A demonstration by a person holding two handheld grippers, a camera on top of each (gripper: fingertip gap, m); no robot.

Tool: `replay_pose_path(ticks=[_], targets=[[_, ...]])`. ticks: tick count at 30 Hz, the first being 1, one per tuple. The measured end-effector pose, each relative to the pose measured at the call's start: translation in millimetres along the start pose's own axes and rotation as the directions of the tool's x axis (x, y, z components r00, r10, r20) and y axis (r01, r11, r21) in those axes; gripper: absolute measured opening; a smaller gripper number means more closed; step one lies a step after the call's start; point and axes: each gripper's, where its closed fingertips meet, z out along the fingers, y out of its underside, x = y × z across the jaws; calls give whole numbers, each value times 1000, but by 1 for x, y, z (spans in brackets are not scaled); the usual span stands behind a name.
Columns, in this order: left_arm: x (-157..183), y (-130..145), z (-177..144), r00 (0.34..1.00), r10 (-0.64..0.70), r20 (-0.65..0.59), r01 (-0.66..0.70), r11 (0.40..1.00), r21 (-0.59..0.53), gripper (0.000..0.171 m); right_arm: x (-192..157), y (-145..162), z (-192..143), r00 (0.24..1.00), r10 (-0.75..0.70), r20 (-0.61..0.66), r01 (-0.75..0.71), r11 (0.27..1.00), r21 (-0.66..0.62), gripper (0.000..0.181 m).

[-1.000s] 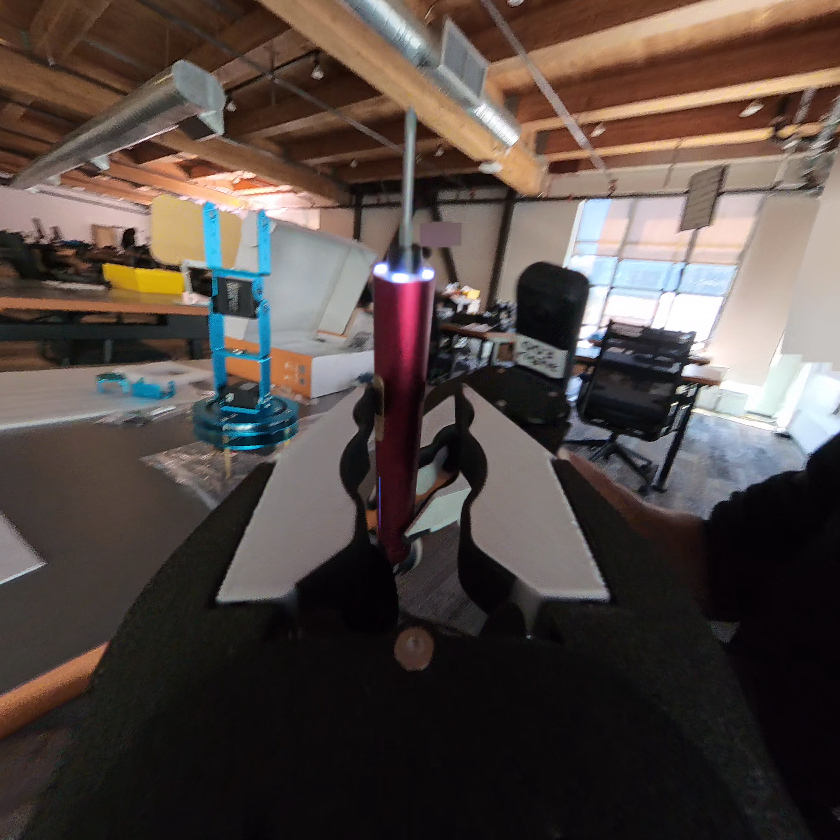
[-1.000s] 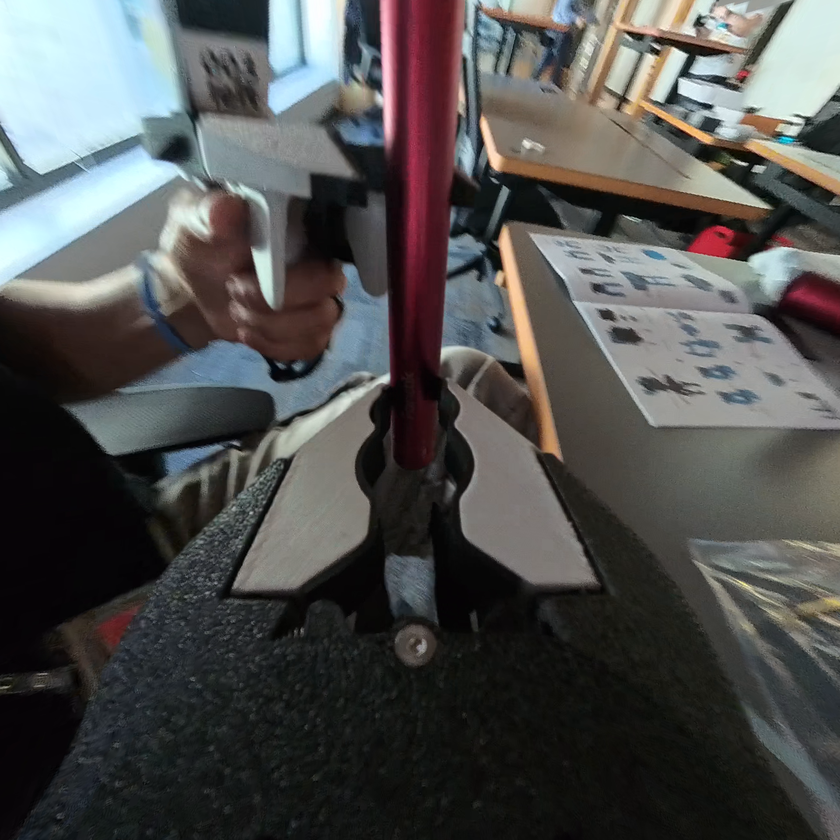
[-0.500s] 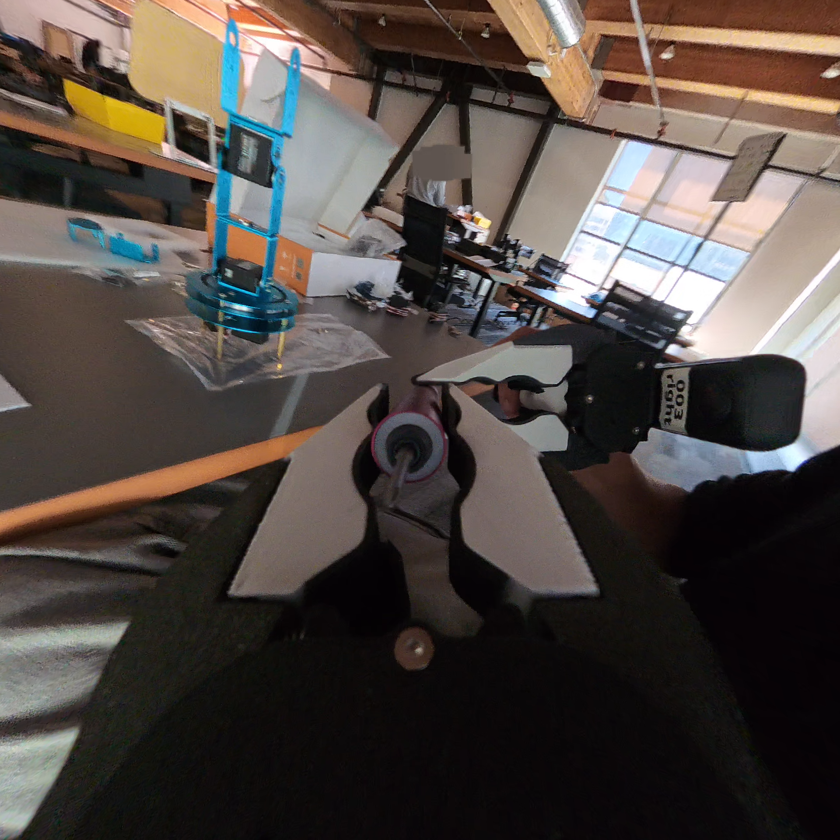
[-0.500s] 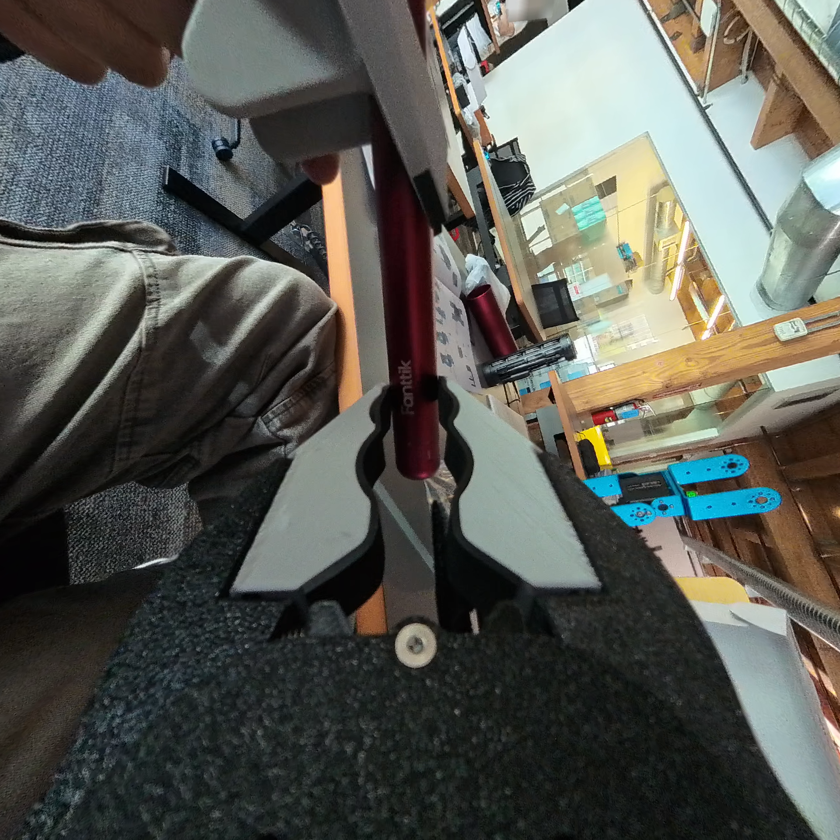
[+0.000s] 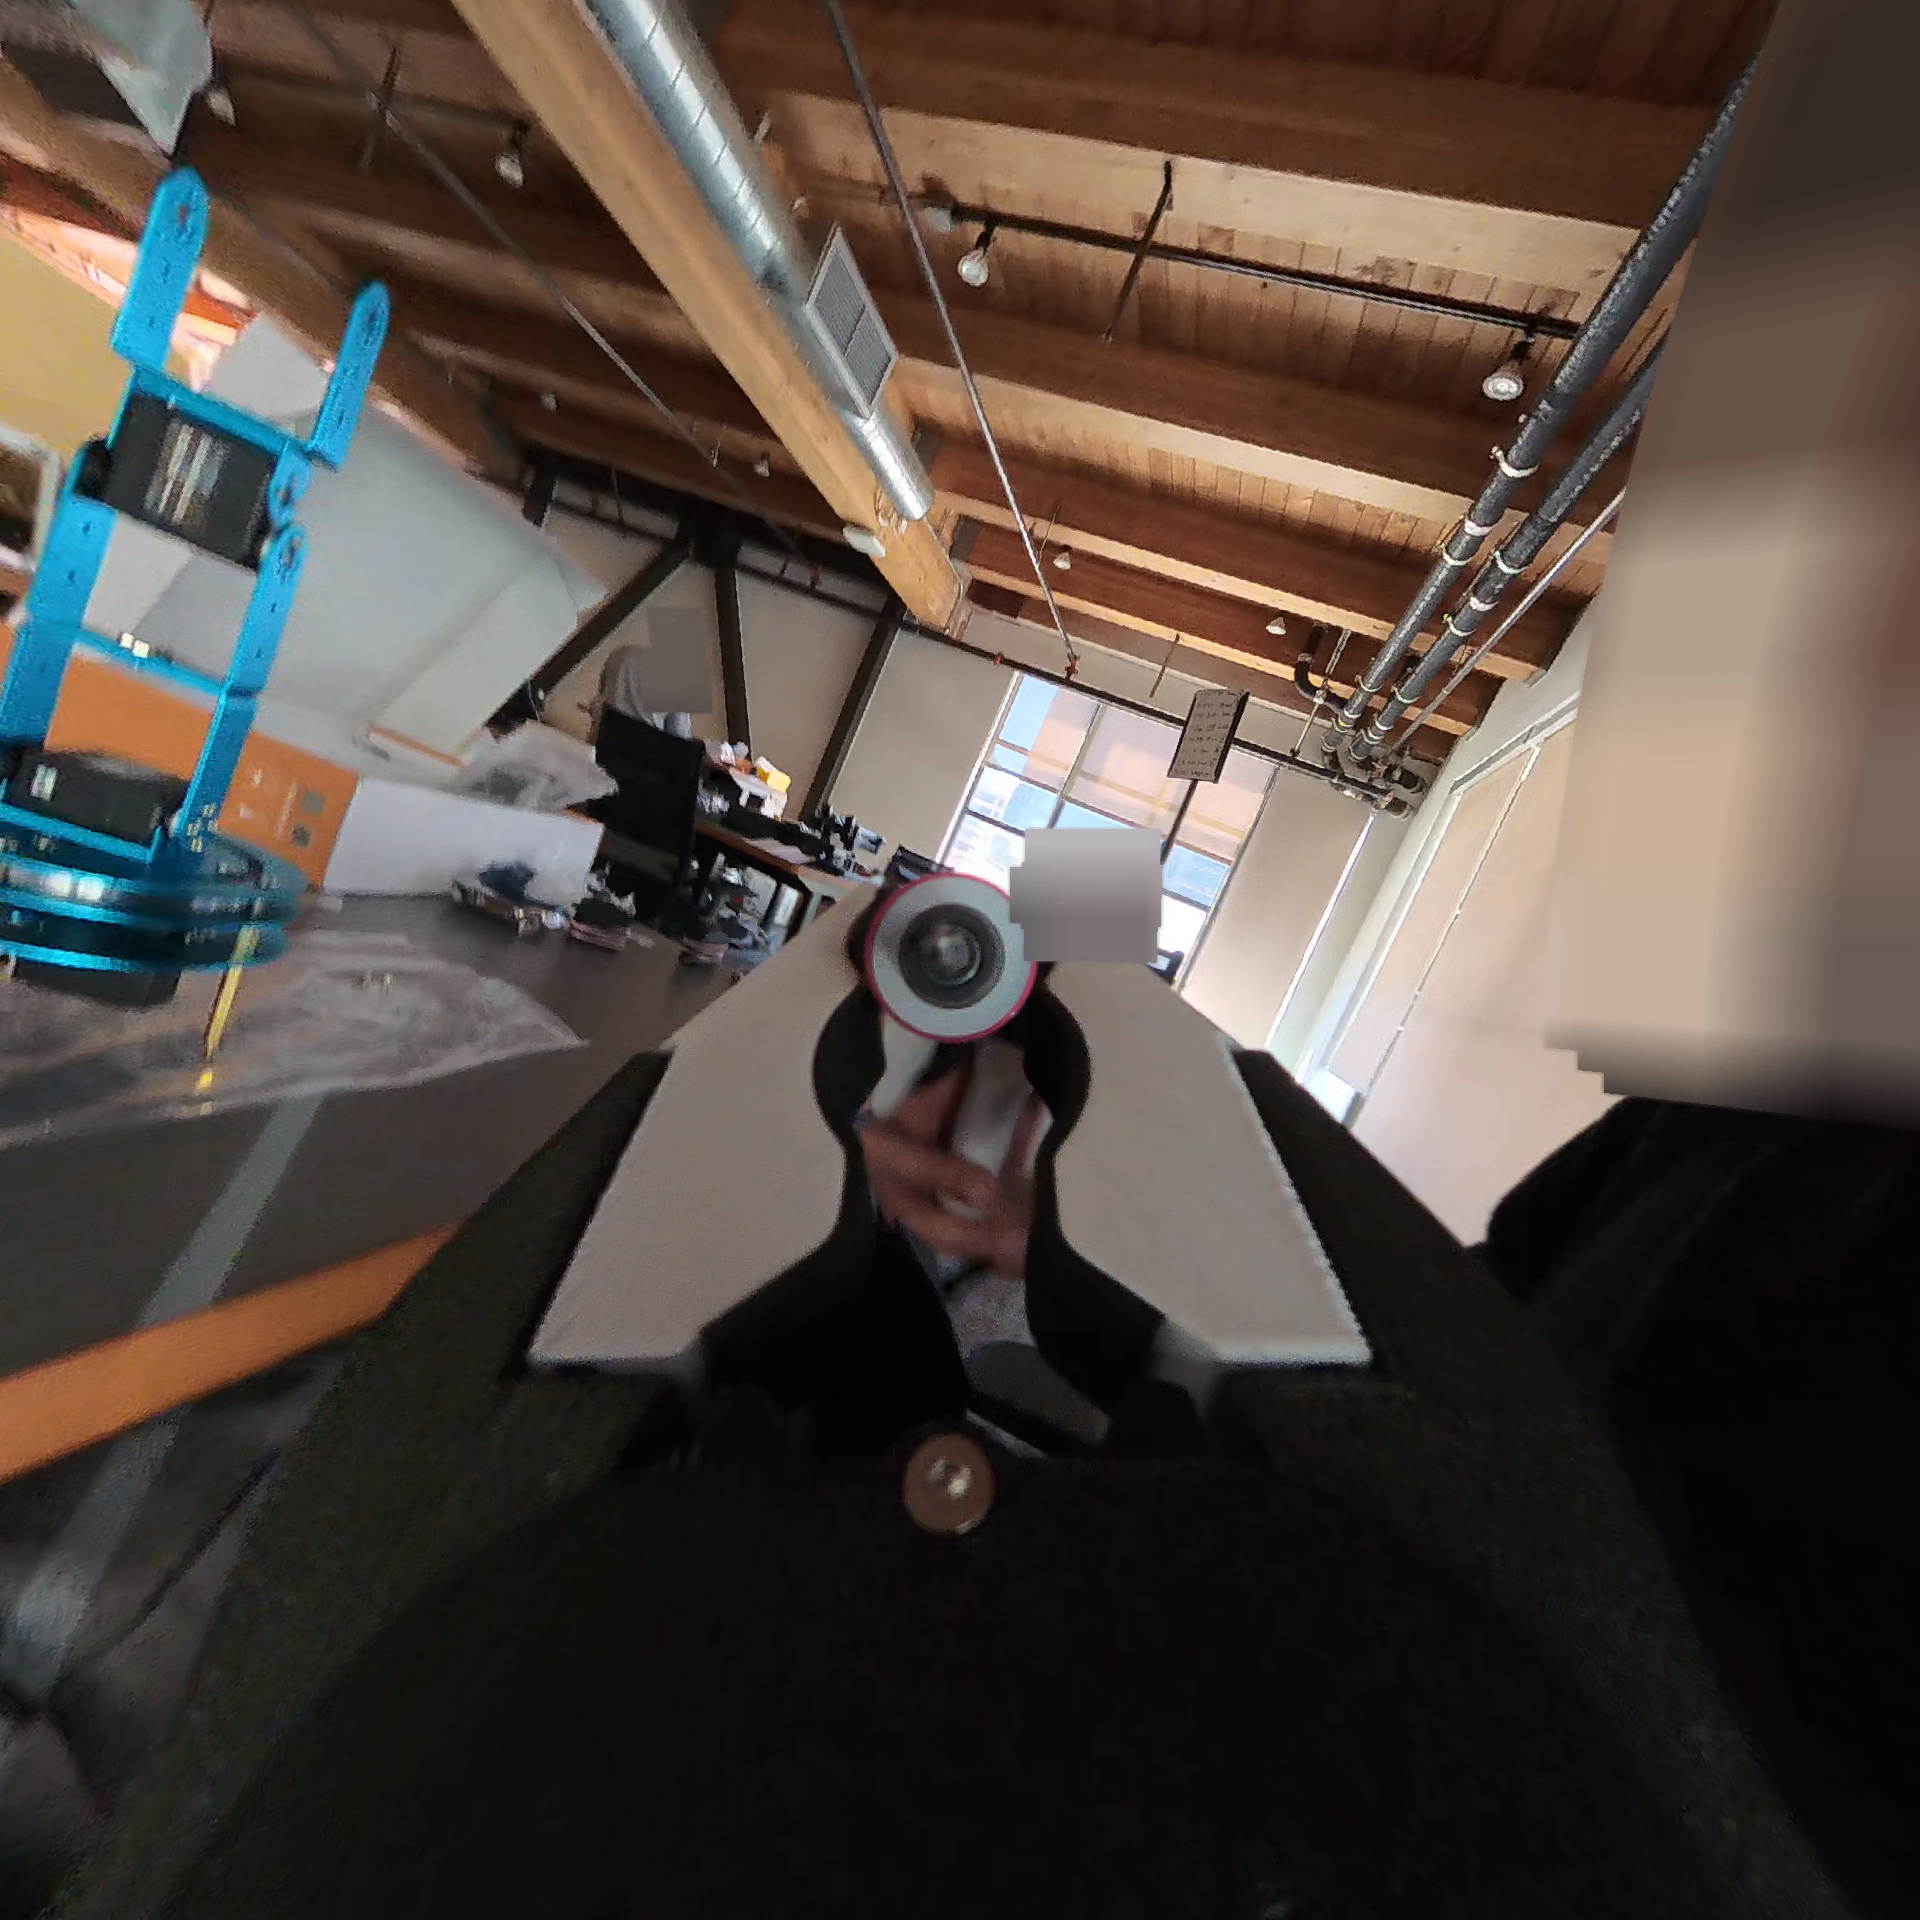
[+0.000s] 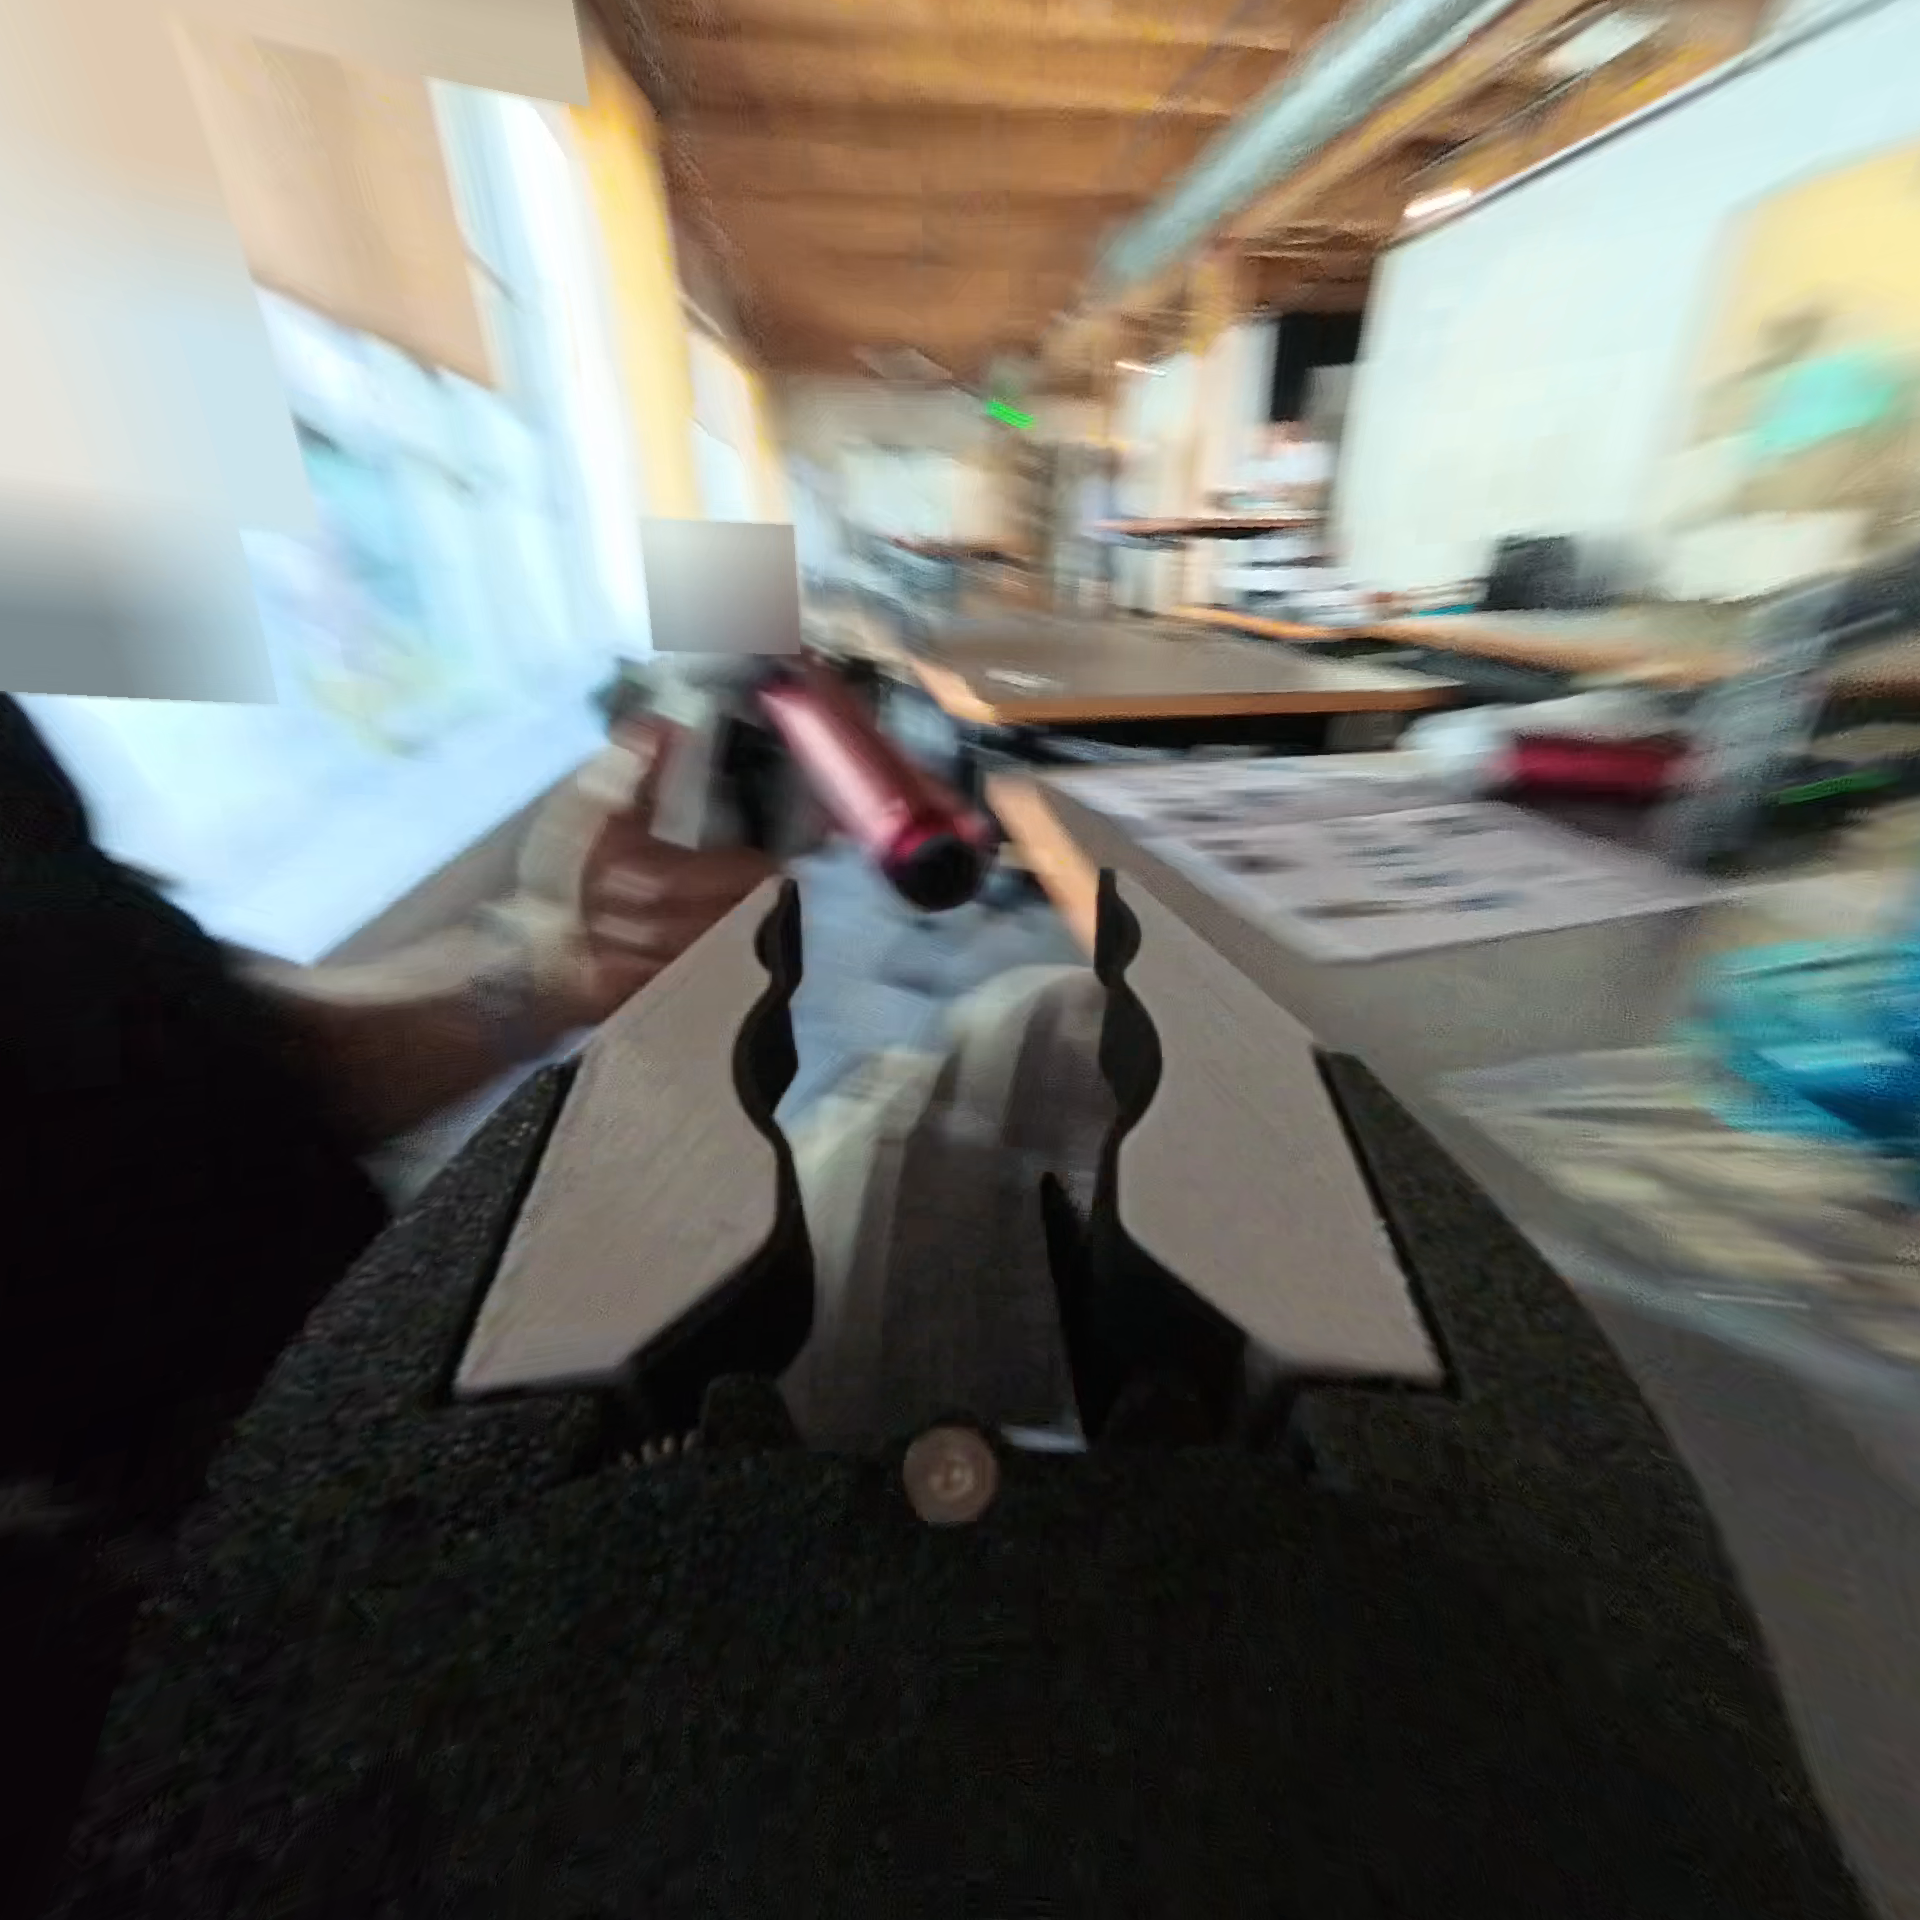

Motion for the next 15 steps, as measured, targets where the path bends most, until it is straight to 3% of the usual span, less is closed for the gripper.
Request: replay_pose_path(ticks=[1,2,3,6,8,11,15], targets=[[4,1,6,999,33,-14,-33,999,11,19,-17,-1,-3,970,177,165,-190,980,63,59],[11,4,12,997,58,-44,-57,998,10,20,-25,-2,-3,935,266,235,-298,948,113,60],[16,11,19,995,65,-77,-66,998,-12,20,-28,0,0,932,274,235,-314,938,149,59],[29,33,35,984,72,-163,-84,994,-68,20,-41,-8,5,953,205,223,-258,936,241,52],[36,44,41,976,65,-210,-87,992,-96,20,-45,-17,-1,976,117,186,-170,939,300,34],[41,52,43,970,47,-240,-77,990,-115,20,-49,-20,-8,989,18,147,-60,955,290,33],[40,80,38,975,73,-210,-131,952,-277,33,-53,-20,-22,983,-175,59,158,961,225,23]])
